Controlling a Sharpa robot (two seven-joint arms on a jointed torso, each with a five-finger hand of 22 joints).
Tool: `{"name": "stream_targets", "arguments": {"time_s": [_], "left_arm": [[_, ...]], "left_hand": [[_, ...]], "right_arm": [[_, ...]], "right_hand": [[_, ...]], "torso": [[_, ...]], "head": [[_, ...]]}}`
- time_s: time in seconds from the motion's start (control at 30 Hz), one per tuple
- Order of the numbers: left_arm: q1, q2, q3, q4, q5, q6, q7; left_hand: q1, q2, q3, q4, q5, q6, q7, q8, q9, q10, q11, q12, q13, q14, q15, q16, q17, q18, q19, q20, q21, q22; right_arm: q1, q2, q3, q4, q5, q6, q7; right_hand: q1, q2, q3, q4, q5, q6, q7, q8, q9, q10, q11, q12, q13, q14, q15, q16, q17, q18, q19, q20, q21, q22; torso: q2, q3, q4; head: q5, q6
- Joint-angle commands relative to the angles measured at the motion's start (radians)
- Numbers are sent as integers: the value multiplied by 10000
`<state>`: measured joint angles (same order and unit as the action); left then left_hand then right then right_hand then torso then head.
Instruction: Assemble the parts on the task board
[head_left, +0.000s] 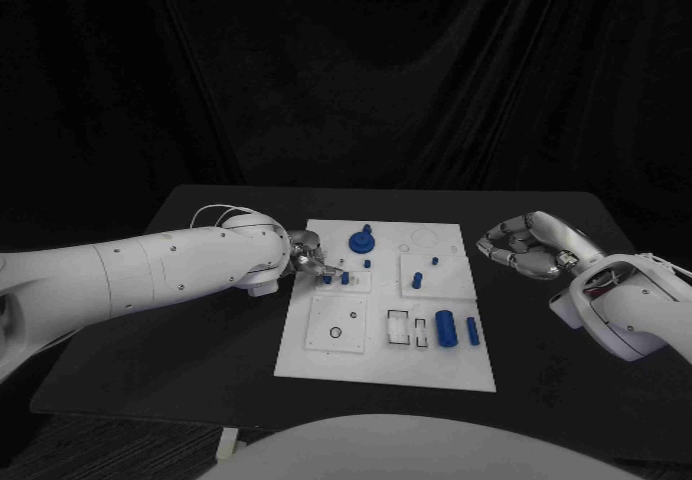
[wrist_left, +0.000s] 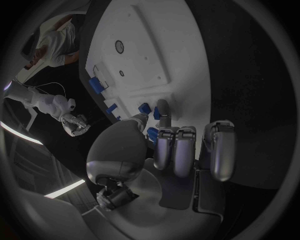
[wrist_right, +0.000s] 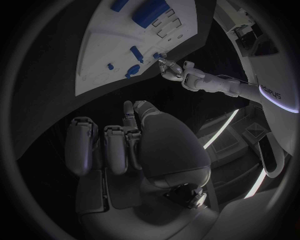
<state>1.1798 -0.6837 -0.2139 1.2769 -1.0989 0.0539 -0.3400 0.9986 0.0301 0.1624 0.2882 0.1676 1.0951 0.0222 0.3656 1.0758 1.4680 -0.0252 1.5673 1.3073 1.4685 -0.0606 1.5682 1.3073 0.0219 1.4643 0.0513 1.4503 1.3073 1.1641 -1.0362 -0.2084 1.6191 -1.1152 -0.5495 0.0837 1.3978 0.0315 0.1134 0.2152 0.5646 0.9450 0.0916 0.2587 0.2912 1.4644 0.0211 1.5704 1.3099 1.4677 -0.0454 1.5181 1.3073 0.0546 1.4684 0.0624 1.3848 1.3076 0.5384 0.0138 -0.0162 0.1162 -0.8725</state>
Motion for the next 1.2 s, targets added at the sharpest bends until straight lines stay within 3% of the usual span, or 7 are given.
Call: {"name": "stream_targets", "arguments": {"time_s": [0.03,0.73,0.93,1.13,1.2], "left_arm": [[-17,14,7,18,15,-250,289],[-18,21,7,8,15,-252,410],[-19,9,7,-5,15,-134,299],[-19,0,7,-15,14,-64,230],[-19,0,7,-17,14,-55,222]], "left_hand": [[143,24,-103,-1,75,-139,-23,133,202,1028,-85,35,2635,1023,-79,26,2634,125,33,-49,-12,2181],[359,99,-144,-11,290,-316,-34,281,485,1028,-99,35,2635,1023,-91,26,2634,125,32,-62,-12,2180],[621,108,-132,-25,958,-384,-36,255,547,1028,-101,35,2635,1023,-96,26,2634,129,16,-70,-29,2174],[1016,40,21,-44,2136,-457,-45,176,584,1028,-109,35,2635,1023,-102,26,2634,139,-21,-77,-68,2160],[1083,13,69,-43,2362,-469,-47,159,590,1028,-110,35,2635,1023,-103,26,2634,140,-26,-78,-72,2159]], "right_arm": [[-24,-4,6,-3,-15,19,-142],[-29,23,6,-25,-15,37,-157],[-31,29,6,-30,-15,48,-162],[-33,31,6,-31,-15,50,-165],[-33,29,6,-32,-15,49,-166]], "right_hand": [[110,-28,51,2,44,64,21,-61,-12,1064,-60,4,2609,882,-77,-53,2010,-82,298,-70,-68,2014],[110,-28,51,2,44,64,21,-61,-12,1064,-60,4,2609,882,-77,-53,2010,-82,298,-70,-68,2014],[110,-28,51,2,44,64,21,-61,-12,1064,-60,4,2609,882,-77,-53,2010,-82,298,-70,-68,2014],[110,-28,51,2,44,64,21,-61,-12,1064,-60,4,2609,882,-77,-53,2010,-82,298,-70,-68,2014],[110,-28,51,2,44,64,21,-61,-12,1064,-60,4,2609,882,-77,-53,2010,-82,298,-70,-68,2014]], "torso": [[-1,1,-2],[-4,1,0],[-2,0,1],[-2,3,-1],[-3,3,0]], "head": [[3,-1],[24,-1],[20,-1],[30,-1],[29,-1]]}}
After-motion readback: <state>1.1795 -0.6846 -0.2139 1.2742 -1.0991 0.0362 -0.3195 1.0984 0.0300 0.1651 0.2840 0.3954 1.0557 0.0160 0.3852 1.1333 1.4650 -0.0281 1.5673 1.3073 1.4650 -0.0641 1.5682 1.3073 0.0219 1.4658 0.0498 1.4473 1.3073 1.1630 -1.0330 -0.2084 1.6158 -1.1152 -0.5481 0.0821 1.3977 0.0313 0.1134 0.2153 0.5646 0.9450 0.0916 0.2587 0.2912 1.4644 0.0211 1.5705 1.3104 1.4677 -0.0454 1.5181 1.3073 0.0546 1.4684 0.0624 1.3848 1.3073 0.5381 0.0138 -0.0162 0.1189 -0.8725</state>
